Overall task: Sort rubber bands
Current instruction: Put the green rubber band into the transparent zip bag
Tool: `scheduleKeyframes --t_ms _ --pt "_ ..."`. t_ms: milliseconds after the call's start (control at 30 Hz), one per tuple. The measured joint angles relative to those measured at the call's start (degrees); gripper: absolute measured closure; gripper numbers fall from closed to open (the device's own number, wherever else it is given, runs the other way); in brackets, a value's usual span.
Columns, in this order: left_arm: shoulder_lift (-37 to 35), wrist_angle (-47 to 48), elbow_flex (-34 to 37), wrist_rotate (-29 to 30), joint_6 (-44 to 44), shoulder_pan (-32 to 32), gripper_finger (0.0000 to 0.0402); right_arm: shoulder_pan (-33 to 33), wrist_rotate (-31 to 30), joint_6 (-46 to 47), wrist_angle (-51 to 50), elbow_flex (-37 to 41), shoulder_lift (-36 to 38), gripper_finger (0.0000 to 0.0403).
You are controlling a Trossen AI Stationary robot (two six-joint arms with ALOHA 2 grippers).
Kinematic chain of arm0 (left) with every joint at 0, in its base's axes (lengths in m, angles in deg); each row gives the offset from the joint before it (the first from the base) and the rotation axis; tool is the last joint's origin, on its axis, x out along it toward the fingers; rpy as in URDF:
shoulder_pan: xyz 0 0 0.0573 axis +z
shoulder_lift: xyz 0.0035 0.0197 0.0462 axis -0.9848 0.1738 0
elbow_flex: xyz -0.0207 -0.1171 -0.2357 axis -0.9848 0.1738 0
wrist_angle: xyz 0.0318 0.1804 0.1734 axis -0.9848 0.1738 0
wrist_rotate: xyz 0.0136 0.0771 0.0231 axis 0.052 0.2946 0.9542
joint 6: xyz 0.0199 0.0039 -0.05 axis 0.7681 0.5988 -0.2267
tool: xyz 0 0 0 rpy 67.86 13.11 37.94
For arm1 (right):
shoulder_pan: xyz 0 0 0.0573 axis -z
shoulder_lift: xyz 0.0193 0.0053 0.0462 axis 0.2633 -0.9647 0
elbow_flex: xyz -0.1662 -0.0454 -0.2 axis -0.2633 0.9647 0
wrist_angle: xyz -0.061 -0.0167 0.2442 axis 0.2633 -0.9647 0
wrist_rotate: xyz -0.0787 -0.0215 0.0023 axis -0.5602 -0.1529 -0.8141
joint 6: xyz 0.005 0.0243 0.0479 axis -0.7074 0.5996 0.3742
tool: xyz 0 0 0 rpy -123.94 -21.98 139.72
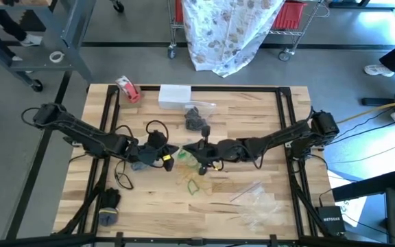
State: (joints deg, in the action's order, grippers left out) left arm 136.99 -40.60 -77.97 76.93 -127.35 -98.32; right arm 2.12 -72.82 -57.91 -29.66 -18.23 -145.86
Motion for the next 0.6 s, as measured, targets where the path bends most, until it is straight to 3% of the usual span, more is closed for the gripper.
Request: scheduleKeyframes --t_ms 200,333,433,600 --pt "0.0 0.62 0.0 -0.63 0.29 0.32 0.0402 -1.24 -2.02 0.37 -3.58 0.01 0.02 0.0304" --pt "-0.01 0.74 0.0 -0.63 1.03 0.71 0.0402 -4.38 -9.25 0.06 -4.26 0.03 1.42 0.0261" --pt "-0.02 2.13 0.0 -0.61 0.8 0.76 0.0402 -7.47 -16.54 0.09 -5.82 -0.02 3.14 0.0249" --pt "-0.02 5.31 0.0 0.16 0.38 0.76 0.0402 -10.98 -21.33 5.81 -14.79 -0.02 4.44 0.0247"
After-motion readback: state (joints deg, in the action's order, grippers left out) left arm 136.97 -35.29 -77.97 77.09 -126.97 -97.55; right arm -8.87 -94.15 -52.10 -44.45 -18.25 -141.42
